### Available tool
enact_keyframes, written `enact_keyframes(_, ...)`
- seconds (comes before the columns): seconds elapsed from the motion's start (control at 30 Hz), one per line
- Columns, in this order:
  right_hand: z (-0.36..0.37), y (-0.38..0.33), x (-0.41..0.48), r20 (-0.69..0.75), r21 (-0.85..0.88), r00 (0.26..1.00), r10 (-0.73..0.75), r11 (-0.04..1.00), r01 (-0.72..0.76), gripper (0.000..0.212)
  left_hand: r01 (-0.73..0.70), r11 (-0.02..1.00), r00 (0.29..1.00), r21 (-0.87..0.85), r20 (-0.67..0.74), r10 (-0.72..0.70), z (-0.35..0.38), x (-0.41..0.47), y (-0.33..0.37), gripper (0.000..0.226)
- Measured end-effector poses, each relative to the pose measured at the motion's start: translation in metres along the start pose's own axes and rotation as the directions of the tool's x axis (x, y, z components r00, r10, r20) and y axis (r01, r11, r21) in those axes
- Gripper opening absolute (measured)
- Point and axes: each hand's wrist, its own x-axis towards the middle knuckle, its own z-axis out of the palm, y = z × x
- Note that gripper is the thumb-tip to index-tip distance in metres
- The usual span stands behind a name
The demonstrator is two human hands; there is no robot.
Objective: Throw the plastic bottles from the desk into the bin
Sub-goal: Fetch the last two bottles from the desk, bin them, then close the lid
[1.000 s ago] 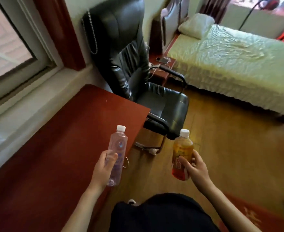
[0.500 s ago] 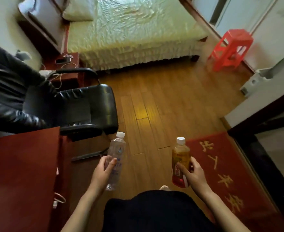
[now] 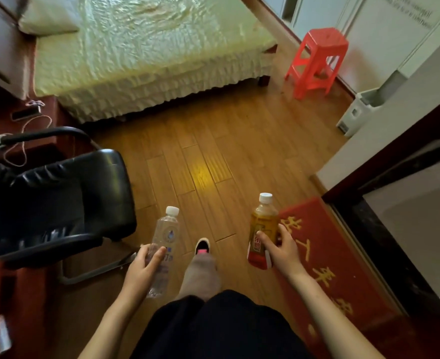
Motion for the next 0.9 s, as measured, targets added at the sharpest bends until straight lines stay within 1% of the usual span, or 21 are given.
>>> enact_keyframes(0.1,0.000,-0.017,0.045,-0.011,0.007,1.000,0.001,1.000,-0.001,0.056,0.002,1.000,1.000,0.026,-0.031,-0.002,0.002,0.050,0.015,0.027)
enact_keyframes(0.2,-0.004,-0.034,0.096,-0.065,0.028,0.997,0.031,0.999,-0.029,0.044,-0.004,0.998,0.998,0.055,-0.061,0.008,0.003,0.115,0.042,0.031)
enact_keyframes(0.27,-0.011,-0.045,0.134,-0.103,0.036,0.993,0.059,0.998,-0.056,0.044,-0.008,0.998,0.998,0.063,-0.058,0.012,0.000,0.163,0.072,0.030)
enact_keyframes(0.33,-0.022,-0.058,0.169,-0.142,0.040,0.986,0.089,0.996,-0.084,0.045,-0.028,0.996,0.999,0.086,-0.016,0.030,-0.004,0.212,0.110,0.031)
enact_keyframes(0.4,-0.033,-0.076,0.200,-0.187,0.061,0.976,0.113,0.993,-0.104,0.044,-0.079,0.990,0.996,0.116,0.054,0.073,-0.006,0.260,0.152,0.034)
enact_keyframes(0.43,-0.038,-0.086,0.214,-0.206,0.075,0.971,0.122,0.991,-0.108,0.040,-0.108,0.986,0.991,0.125,0.096,0.097,-0.005,0.283,0.174,0.037)
enact_keyframes(0.5,-0.049,-0.103,0.239,-0.248,0.111,0.958,0.141,0.987,-0.116,0.023,-0.174,0.973,0.973,0.153,0.176,0.146,0.002,0.323,0.217,0.045)
enact_keyframes(0.57,-0.061,-0.116,0.261,-0.298,0.155,0.939,0.171,0.980,-0.129,0.014,-0.228,0.958,0.951,0.175,0.250,0.180,0.018,0.355,0.256,0.049)
enact_keyframes(0.67,-0.080,-0.124,0.292,-0.349,0.202,0.916,0.198,0.970,-0.133,0.019,-0.258,0.955,0.928,0.148,0.312,0.202,0.056,0.396,0.299,0.041)
enact_keyframes(0.77,-0.104,-0.121,0.333,-0.370,0.228,0.899,0.235,0.961,-0.157,0.019,-0.243,0.964,0.914,0.110,0.359,0.189,0.105,0.434,0.334,0.032)
enact_keyframes(0.9,-0.147,-0.124,0.407,-0.402,0.245,0.877,0.264,0.954,-0.175,0.014,-0.196,0.977,0.905,0.087,0.401,0.145,0.172,0.484,0.377,0.028)
